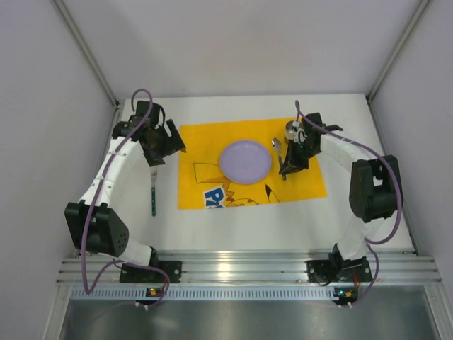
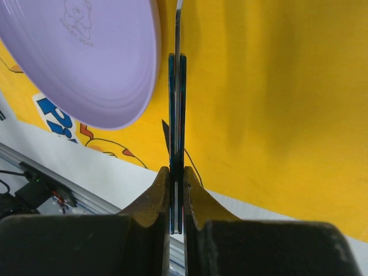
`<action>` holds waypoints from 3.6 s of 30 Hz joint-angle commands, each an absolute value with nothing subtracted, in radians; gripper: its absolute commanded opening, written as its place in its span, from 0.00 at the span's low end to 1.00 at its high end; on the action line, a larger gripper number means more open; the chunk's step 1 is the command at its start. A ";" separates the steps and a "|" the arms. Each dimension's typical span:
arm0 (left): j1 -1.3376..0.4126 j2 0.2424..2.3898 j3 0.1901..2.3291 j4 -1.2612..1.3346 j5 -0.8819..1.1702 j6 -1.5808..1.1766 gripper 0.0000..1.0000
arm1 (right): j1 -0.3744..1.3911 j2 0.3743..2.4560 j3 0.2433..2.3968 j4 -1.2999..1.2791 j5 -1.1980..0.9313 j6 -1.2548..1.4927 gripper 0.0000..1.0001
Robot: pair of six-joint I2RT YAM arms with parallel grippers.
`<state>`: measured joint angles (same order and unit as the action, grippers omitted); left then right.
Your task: Set the dinner table for one person
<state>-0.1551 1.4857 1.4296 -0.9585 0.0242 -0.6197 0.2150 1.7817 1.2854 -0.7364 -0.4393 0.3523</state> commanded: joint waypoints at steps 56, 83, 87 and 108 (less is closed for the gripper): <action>0.120 1.838 1.112 -0.830 -0.118 -0.425 0.63 | 0.216 1.652 1.292 -0.788 -0.393 0.376 0.32; -0.181 1.813 1.483 -0.888 -0.043 -0.537 0.00 | 0.215 1.462 1.181 -0.831 -0.333 0.377 0.42; -0.258 1.885 1.505 -0.854 -0.023 -0.577 0.00 | 0.215 1.427 1.148 -0.841 -0.310 0.379 0.99; -0.313 2.083 1.641 -0.841 -0.120 -0.474 0.65 | 0.216 1.446 1.170 -0.890 -0.301 0.333 1.00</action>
<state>-0.3122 2.1059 1.6619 -0.8661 -0.0994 -0.4858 0.2150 1.4303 1.0985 -0.8787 -0.3073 0.3546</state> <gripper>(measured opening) 0.632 0.996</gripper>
